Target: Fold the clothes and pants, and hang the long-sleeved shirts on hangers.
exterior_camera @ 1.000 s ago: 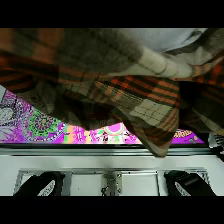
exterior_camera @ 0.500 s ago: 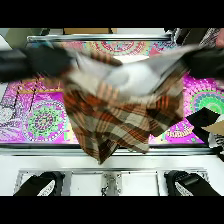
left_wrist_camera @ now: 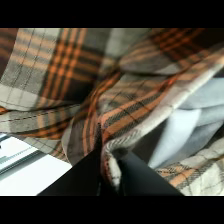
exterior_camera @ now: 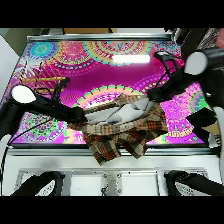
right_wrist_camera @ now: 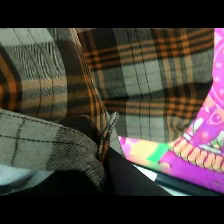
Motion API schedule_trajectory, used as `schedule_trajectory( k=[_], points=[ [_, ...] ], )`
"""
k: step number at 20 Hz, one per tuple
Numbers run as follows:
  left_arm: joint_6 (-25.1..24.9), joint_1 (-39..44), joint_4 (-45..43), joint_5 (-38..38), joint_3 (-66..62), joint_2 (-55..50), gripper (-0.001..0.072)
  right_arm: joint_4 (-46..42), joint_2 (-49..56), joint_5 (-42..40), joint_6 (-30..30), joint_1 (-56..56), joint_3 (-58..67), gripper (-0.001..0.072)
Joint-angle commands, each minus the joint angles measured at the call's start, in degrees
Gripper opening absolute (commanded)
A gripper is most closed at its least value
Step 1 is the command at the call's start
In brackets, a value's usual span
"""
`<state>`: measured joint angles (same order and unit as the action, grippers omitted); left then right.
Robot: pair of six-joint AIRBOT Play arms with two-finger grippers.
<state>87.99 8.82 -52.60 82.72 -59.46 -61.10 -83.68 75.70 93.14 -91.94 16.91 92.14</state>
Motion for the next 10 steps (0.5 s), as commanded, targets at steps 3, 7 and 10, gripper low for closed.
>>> schedule_trajectory(
  k=[3, 7, 10],
  points=[
    [-0.31, 0.02, 0.17, -3.02, 4.15, -2.4, 0.0024, 0.35, 3.04, -7.19, -0.46, -0.04, -0.46, 0.0589],
    [-1.18, 0.02, 0.15, -3.26, 4.15, -2.23, 0.0024, 0.35, -4.63, -1.44, -8.15, 0.61, -0.59, 0.0511],
    [-1.42, 0.02, 0.13, -3.45, 4.15, -2.23, 0.0024, 0.26, -12.04, -1.86, -18.67, 5.68, -5.07, 0.0511]
  ],
)
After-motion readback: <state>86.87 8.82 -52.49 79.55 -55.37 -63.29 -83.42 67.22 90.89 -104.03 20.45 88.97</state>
